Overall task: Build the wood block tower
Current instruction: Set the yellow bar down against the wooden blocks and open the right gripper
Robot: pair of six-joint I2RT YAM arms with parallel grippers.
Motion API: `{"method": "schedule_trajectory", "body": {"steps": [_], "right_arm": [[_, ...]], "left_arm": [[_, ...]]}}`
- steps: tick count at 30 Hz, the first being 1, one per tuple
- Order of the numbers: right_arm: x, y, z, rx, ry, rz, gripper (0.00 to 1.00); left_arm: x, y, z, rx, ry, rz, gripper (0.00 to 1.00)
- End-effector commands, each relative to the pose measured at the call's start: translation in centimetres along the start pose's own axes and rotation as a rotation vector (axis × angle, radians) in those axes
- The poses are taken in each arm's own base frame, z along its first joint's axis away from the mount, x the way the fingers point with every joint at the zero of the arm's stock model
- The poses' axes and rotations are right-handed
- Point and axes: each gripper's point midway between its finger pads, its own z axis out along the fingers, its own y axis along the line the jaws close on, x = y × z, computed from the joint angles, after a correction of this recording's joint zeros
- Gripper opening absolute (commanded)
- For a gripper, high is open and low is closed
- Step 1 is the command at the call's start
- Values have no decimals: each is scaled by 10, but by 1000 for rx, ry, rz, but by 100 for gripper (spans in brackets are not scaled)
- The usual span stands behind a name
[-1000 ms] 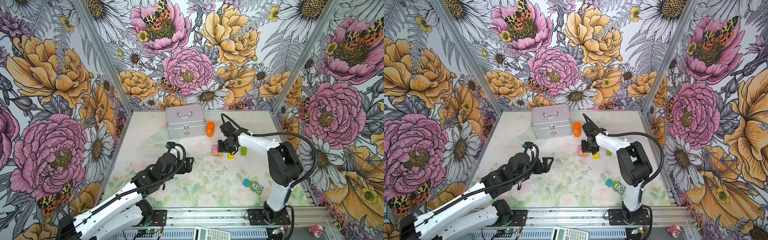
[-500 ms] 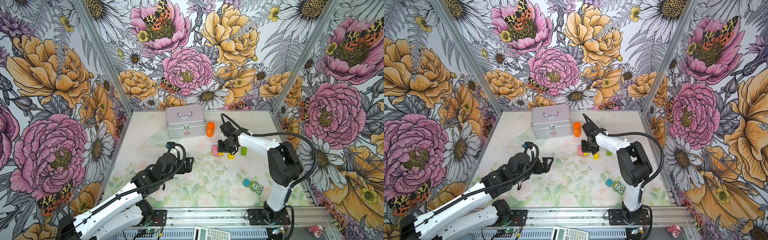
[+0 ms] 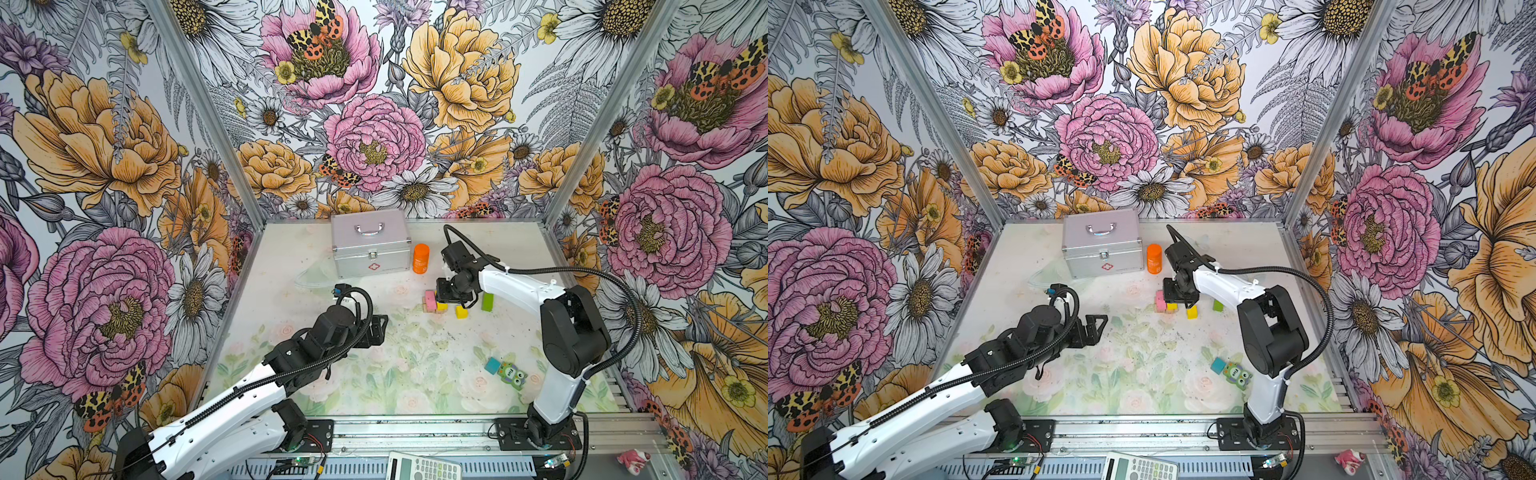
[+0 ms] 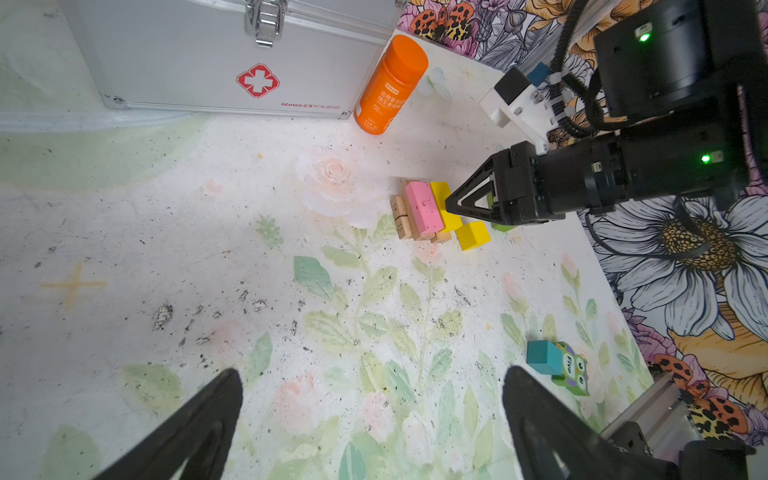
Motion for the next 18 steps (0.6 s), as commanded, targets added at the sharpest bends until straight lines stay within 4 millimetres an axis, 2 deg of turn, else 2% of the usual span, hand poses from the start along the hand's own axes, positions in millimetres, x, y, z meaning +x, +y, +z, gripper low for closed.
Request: {"method": "schedule_trajectory", "body": {"steps": [1,3,4,13,18], "right_arm": [[-12,4,-21,-15,-58,-8,64],[-12,4,-21,-9,-59,-5,74],[-12,5,-20,-9,-59,-3,76],[-10,8,-3,52,-12,15,78],[-11,12,1,78,-4,11,78]], "left_arm": [[-8,-8,-5,32,-23,-8,99],[-9,-9,-6,33,-28,-7,99],[-10,-9,-6,34,-30,-7,99],[-10,-7,-9,32,-36,4,99],[-11,-4,-12,27,-45,7,99]]}}
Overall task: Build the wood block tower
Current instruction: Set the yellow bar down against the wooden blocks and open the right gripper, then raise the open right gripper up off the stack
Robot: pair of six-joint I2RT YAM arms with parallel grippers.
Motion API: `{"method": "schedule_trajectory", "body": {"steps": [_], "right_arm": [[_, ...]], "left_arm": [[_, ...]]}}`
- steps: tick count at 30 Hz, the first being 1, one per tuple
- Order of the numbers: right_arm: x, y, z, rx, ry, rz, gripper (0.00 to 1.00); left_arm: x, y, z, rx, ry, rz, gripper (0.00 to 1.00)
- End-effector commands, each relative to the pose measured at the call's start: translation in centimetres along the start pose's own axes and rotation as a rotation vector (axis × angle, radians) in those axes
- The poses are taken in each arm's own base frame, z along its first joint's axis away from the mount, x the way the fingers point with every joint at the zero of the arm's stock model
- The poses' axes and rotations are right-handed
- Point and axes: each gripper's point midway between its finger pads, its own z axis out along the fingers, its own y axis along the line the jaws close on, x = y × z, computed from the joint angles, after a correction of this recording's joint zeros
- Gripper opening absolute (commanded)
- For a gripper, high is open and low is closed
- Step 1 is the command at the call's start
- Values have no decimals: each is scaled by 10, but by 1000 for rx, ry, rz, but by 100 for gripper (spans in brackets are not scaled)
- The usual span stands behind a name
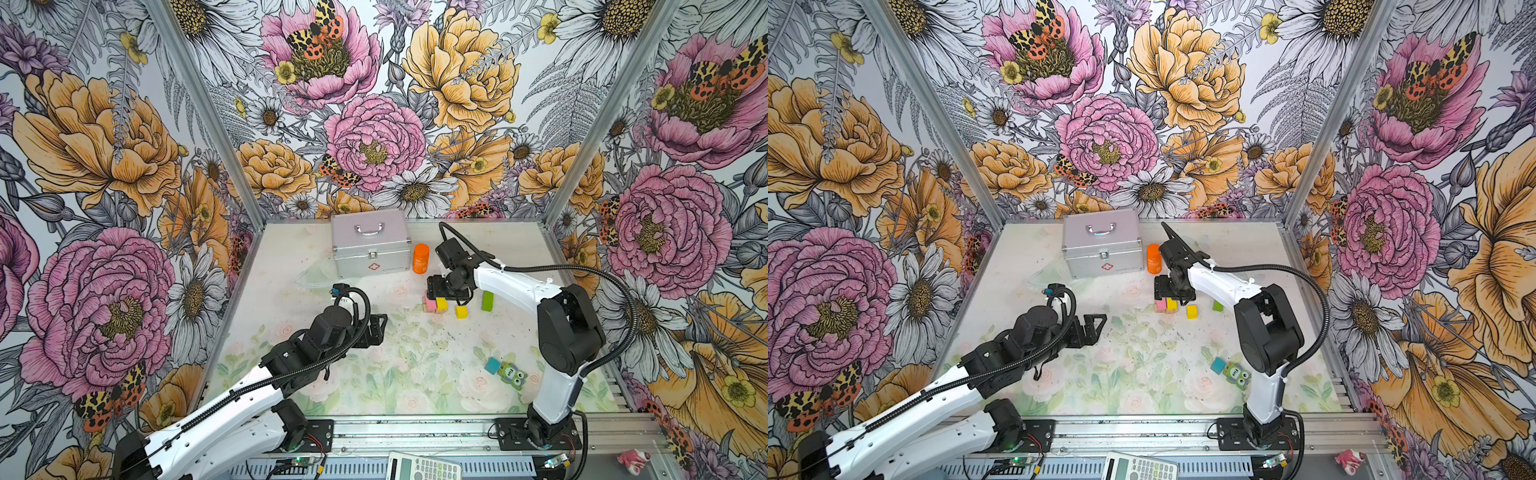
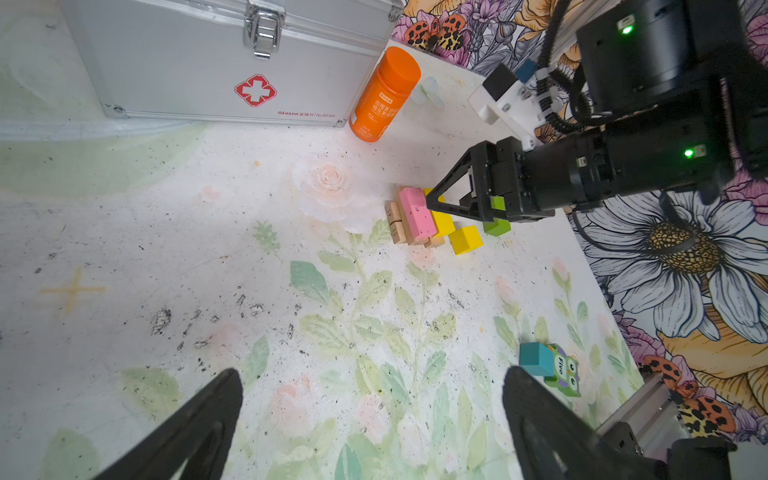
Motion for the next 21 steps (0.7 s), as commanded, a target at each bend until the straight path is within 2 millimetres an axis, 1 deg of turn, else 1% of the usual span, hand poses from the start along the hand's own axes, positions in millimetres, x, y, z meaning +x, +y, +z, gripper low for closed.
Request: {"method": "schedule_trajectory", "body": {"steps": [1,10,21], "right_arm": [[-3,0,2,51,2,12,78],[2,-9,8,124,24,35,78],[-1,2,12,107,30,30,77]], "left_arm": [[-7,-1,-5,8,-25,11,99],[-8,3,-10,8,-36,17,99],[-5,12,-16,2,-50,8,99]]}}
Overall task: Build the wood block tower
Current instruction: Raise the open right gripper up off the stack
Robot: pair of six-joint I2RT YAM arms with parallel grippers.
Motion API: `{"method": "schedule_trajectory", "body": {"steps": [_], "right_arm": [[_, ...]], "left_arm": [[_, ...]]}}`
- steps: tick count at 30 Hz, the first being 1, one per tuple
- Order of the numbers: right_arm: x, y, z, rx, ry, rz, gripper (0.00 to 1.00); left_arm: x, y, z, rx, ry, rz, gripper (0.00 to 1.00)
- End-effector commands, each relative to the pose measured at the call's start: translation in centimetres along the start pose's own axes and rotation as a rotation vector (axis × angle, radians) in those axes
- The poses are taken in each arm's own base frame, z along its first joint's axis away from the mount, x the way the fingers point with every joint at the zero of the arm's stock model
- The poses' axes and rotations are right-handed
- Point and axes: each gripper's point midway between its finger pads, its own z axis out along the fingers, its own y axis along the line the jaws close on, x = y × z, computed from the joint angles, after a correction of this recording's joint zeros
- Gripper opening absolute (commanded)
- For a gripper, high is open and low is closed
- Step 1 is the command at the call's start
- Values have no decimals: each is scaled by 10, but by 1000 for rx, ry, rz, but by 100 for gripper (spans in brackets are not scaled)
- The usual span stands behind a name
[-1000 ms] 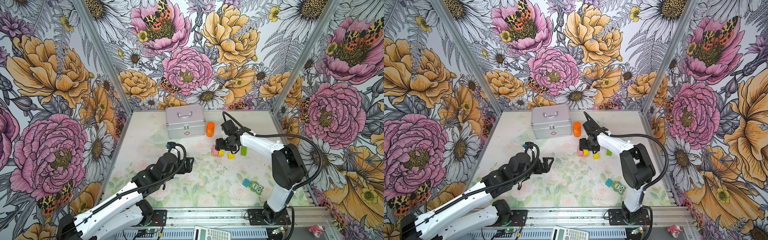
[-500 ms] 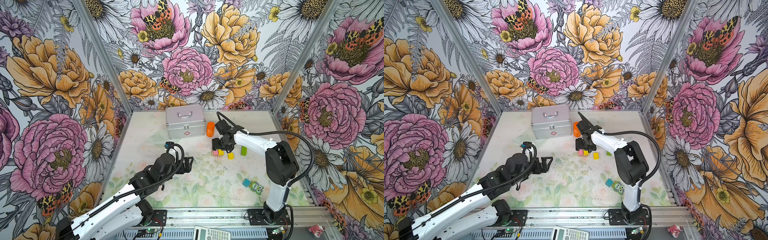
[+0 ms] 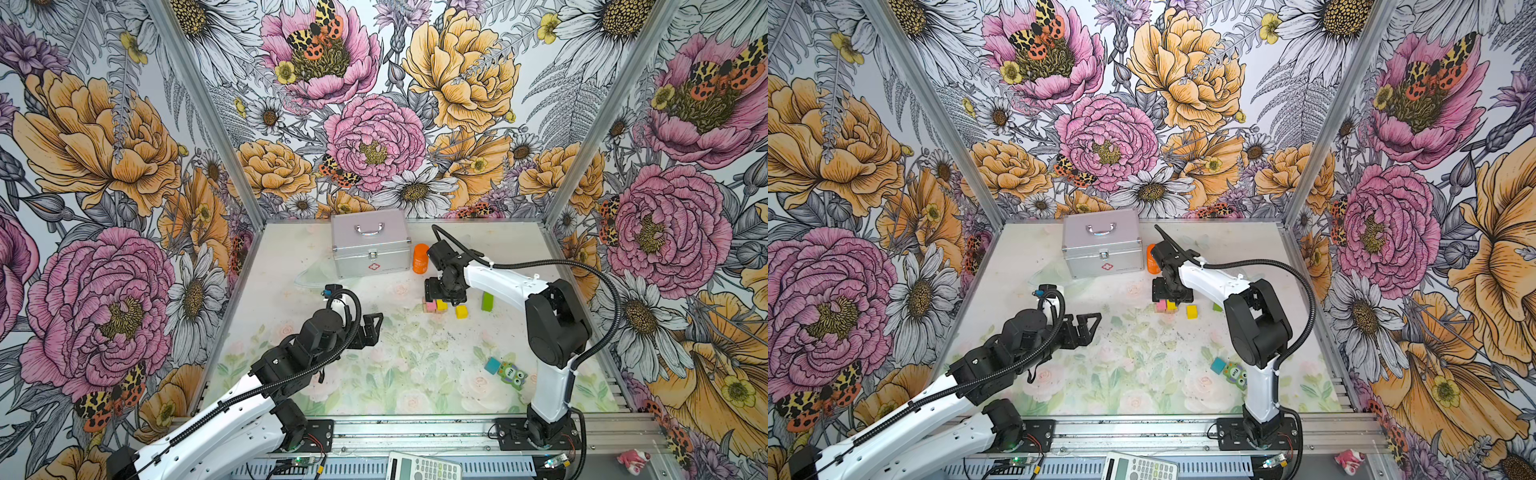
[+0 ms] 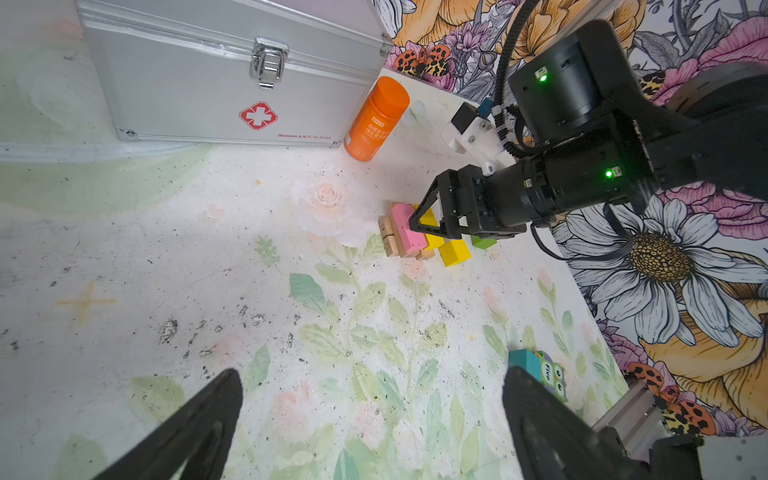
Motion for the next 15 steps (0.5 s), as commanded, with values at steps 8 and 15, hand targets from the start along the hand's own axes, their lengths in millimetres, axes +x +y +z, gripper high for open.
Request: {"method": "schedule_trajectory", "body": {"steps": [8,15], "right_arm": [[-5,11,3,5,-4,2,76],[-5,7,4,35,-2,7,72]], "left_arm": [[3,15,-6,-29,-8,7,99],[3,18,-8,-26,-14,0,99]]}}
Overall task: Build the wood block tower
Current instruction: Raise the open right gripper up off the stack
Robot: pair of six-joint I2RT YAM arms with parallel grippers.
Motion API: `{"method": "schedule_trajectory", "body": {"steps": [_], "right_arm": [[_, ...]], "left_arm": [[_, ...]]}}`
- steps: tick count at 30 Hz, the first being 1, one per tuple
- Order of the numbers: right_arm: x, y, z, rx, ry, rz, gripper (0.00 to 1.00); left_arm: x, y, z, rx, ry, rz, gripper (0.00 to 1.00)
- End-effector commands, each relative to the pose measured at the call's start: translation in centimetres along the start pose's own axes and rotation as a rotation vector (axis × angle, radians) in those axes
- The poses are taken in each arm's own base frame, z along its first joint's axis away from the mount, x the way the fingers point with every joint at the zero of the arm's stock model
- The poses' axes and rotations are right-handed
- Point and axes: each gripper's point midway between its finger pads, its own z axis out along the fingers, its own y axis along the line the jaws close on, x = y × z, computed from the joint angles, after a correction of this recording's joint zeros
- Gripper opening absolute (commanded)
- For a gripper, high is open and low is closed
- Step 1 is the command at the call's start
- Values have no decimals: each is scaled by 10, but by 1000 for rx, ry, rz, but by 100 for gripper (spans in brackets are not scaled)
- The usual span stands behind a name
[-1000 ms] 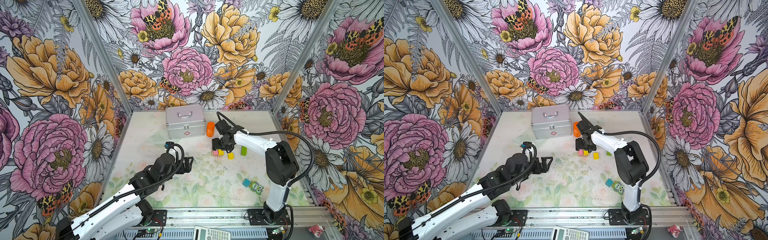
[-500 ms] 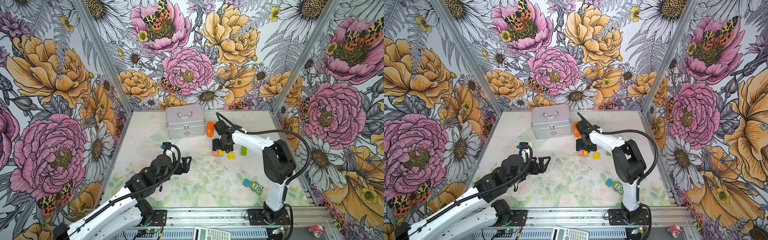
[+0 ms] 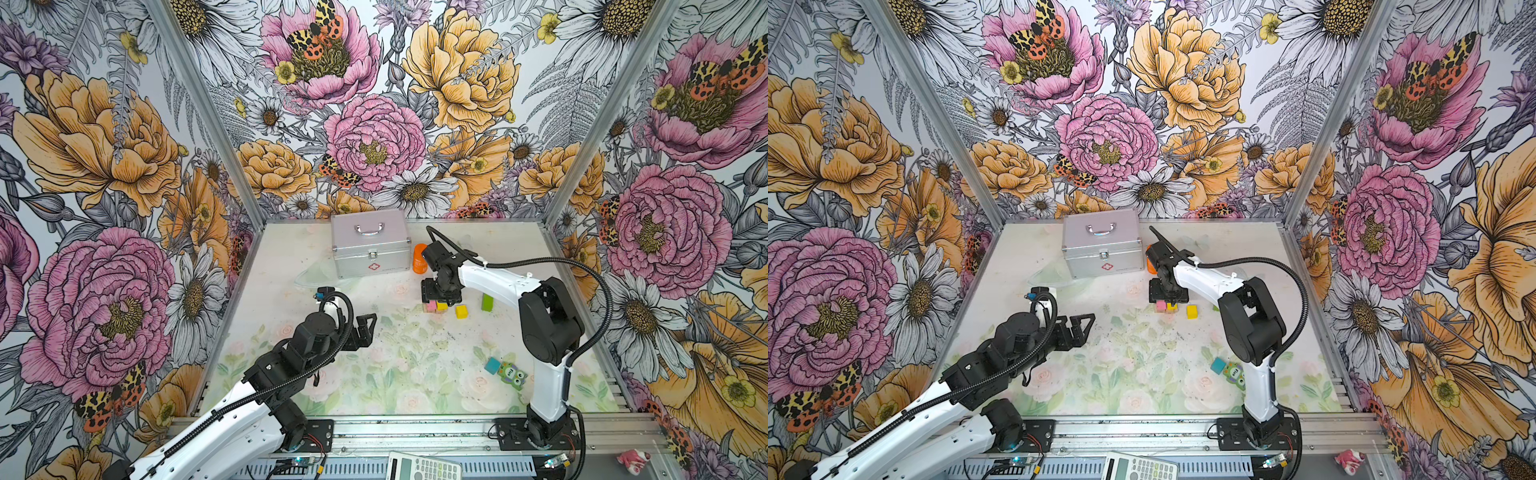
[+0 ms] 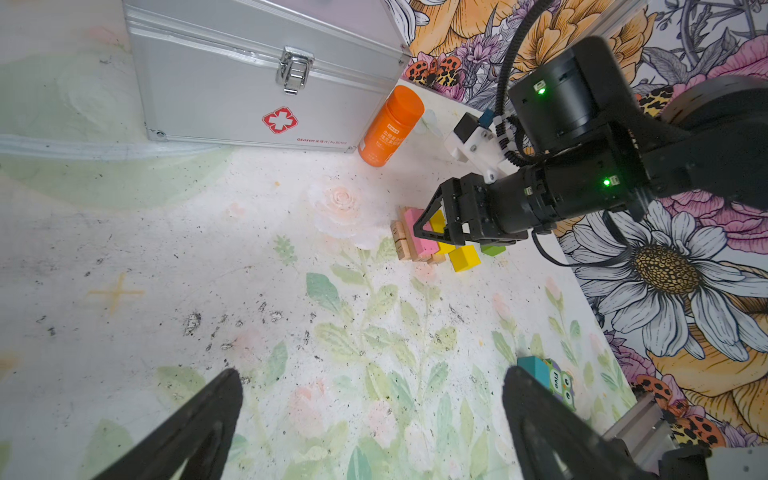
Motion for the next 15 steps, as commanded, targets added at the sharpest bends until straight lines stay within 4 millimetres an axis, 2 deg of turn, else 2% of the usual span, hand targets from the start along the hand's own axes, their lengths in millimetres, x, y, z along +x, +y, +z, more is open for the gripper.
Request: {"method": "schedule_trajectory", "body": {"steps": [1,6,11,15], "right_arm": [[-7,-1,-2,32,-20,11,71],[-8,-1,-1,39,-16,11,67],[-9,1,0,34,-15,8,67],[-12,5,-17,8,-46,-1,70]], "left_arm": [[5,4,-1,-2,11,18,99],[5,6,-3,-4,9,16,99],[4,8,-6,-4,2,12,99],[4,8,-7,-2,0,8,99]]}}
